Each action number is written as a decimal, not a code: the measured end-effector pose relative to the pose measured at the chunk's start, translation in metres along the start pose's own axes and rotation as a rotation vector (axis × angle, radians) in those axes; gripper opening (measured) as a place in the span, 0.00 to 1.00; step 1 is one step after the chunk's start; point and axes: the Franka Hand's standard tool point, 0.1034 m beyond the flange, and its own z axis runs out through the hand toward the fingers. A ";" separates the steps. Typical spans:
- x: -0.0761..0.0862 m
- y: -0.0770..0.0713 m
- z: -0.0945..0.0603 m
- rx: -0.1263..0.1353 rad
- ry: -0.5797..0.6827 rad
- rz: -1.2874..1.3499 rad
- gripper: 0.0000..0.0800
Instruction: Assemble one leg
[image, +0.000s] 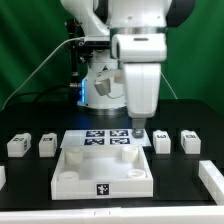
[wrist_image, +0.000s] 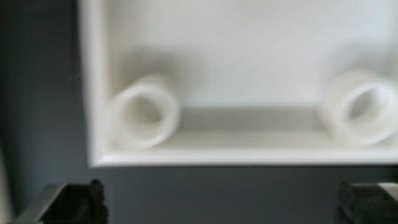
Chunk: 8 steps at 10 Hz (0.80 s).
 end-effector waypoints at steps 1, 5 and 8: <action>-0.017 -0.023 0.011 0.010 0.002 -0.031 0.81; -0.062 -0.036 0.032 0.048 0.013 -0.082 0.81; -0.061 -0.037 0.033 0.051 0.014 -0.077 0.81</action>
Offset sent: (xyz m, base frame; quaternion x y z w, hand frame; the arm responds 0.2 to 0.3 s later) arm 0.0050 -0.0320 -0.0153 0.0363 0.0585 -0.0690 0.9952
